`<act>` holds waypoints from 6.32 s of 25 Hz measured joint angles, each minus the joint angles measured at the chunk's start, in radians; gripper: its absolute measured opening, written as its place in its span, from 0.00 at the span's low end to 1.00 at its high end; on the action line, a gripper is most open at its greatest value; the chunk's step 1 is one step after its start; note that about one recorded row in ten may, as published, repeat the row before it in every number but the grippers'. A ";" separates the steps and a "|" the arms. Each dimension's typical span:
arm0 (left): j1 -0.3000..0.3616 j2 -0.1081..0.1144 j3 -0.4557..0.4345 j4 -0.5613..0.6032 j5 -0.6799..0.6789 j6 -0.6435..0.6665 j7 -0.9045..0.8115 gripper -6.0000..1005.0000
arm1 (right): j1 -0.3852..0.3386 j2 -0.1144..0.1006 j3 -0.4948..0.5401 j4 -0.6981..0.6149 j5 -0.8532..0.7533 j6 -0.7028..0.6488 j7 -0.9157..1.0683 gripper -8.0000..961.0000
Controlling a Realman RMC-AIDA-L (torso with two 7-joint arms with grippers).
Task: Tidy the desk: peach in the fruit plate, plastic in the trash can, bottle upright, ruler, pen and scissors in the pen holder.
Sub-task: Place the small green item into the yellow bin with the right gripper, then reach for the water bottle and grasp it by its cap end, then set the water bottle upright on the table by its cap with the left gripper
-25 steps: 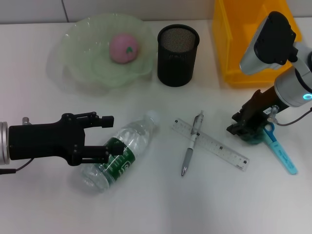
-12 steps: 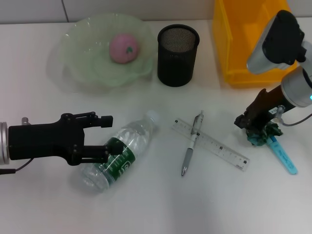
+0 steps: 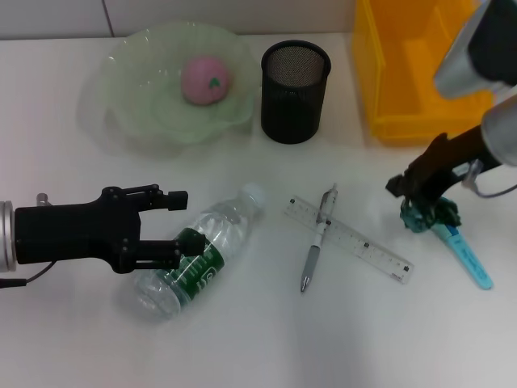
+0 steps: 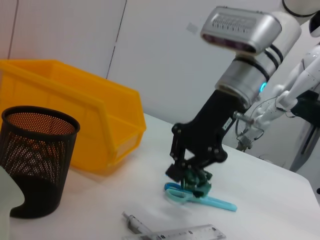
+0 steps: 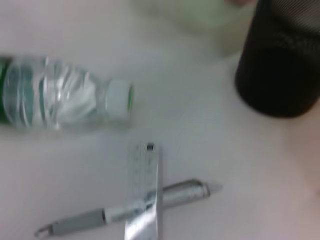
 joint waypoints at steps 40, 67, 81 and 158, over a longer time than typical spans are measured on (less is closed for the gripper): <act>-0.023 -0.005 0.000 0.001 0.000 0.001 -0.043 0.80 | 0.008 -0.046 0.425 0.189 0.515 0.203 -0.193 0.46; -0.377 -0.037 0.464 0.306 0.340 -0.286 -1.085 0.80 | -0.311 -0.074 0.479 0.461 0.625 -0.372 -0.787 0.79; -0.400 -0.041 0.680 0.293 0.478 -0.448 -1.269 0.80 | -0.302 -0.077 0.479 0.510 0.616 -0.371 -0.841 0.79; 0.083 -0.029 0.273 -0.039 -0.709 -0.259 0.229 0.45 | -0.263 -0.066 0.558 0.549 0.626 -0.380 -0.820 0.79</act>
